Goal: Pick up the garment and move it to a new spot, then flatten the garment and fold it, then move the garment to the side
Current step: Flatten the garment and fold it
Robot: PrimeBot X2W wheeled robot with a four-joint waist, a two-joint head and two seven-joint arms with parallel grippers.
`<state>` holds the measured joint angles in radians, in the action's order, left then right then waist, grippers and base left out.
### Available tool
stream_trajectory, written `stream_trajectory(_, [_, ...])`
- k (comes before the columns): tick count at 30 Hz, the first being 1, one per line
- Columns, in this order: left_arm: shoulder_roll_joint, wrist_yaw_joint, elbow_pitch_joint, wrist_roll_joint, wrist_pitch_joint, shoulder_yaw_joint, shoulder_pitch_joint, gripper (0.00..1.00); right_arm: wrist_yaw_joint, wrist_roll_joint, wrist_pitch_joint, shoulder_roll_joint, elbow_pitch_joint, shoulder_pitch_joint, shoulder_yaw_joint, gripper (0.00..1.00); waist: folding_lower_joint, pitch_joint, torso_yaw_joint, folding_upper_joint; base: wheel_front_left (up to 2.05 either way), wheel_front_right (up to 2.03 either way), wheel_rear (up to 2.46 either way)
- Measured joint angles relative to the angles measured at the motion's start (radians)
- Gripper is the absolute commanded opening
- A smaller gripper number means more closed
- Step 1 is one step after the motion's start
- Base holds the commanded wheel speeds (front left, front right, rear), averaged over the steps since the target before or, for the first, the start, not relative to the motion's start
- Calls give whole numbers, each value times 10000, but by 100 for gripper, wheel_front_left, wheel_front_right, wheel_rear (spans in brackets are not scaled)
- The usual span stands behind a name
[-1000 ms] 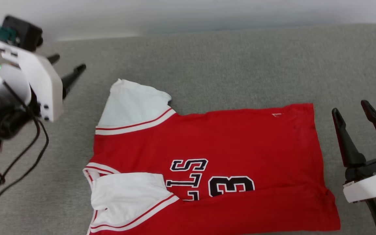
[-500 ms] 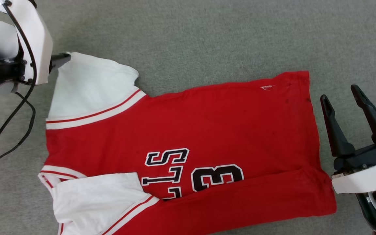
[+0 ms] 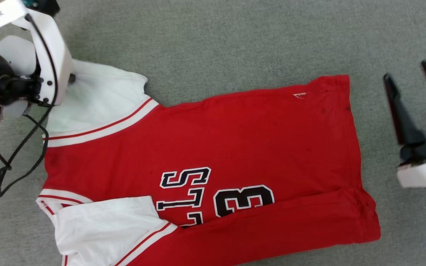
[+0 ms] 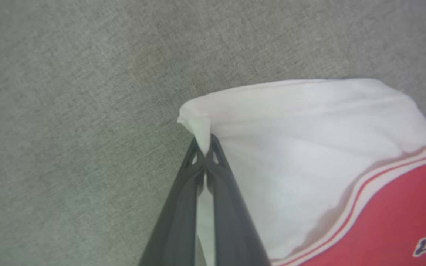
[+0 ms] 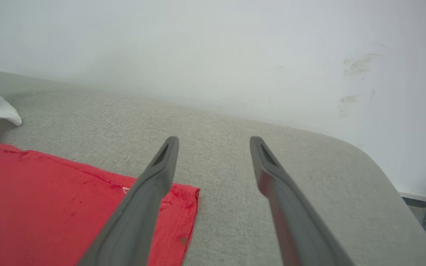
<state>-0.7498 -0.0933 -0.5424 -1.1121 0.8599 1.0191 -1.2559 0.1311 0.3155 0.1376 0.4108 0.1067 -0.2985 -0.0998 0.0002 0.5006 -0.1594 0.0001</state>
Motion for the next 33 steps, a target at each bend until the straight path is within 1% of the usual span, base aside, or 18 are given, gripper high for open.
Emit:
stream_trajectory(2, [79, -69, 15, 0, -192, 6, 9, 0, -2, -17, -307, 324, 159, -433, 61, 100, 0, -167, 86, 0, 0, 0, 0])
stream_trajectory(4, [94, -155, 96, 113, -322, 84, 5, 0, 0, -4, -892, 746, 242, -955, 35, 100, -1, -325, 206, 0, 0, 0, 0])
stream_trajectory(5, [190, -226, 267, 165, -610, 144, 11, 0, -2, 328, -2523, 1544, 169, -1629, -472, 100, -1, -522, 430, 0, 0, 0, 0])
stream_trajectory(11, [290, -301, 619, 301, -1003, 380, 41, 0, 0, 2332, -7056, 3465, -148, -3250, -2550, 100, -1, -775, 895, 0, 0, 0, 0])
stream_trajectory(13, [349, -316, 773, 341, -1089, 430, 40, 0, 0, 3026, -8320, 3925, -334, -3832, -3137, 100, -1, -795, 1046, 0, 0, 0, 0])
stream_trajectory(15, [395, -334, 924, 351, -1175, 487, 35, 0, 0, 3687, -9580, 4217, -583, -4290, -3739, 100, -2, -781, 1188, 0, 0, 0, 0])
stream_trajectory(17, [418, -345, 1062, 399, -1243, 566, 7, 0, 0, 4042, -10489, 4410, -880, -4704, -4126, 100, -2, -728, 1320, 0, 0, 0, 0])
stream_trajectory(20, [527, -347, 1285, 449, -1356, 639, -91, 0, -2, 4332, -11262, 4324, -1432, -5361, -4506, 100, -2, -574, 1503, 0, 0, 0, 0])
stream_trajectory(23, [633, -347, 1492, 546, -1505, 732, -245, 0, -2, 4380, -11553, 4036, -2046, -5669, -4823, 100, -2, -394, 1679, 0, 0, 0, 0])
stream_trajectory(29, [692, -357, 1852, 575, -1639, 989, -480, 0, 0, 4326, -11292, 3488, -3049, -5984, -5505, 100, -1, -20, 1977, 0, 0, 0, 0])
stream_trajectory(33, [665, -357, 1950, 537, -1741, 1131, -586, 0, -4, 4393, -11060, 3522, -3455, -6011, -6040, 100, -3, 133, 2083, 0, 0, 0, 0])
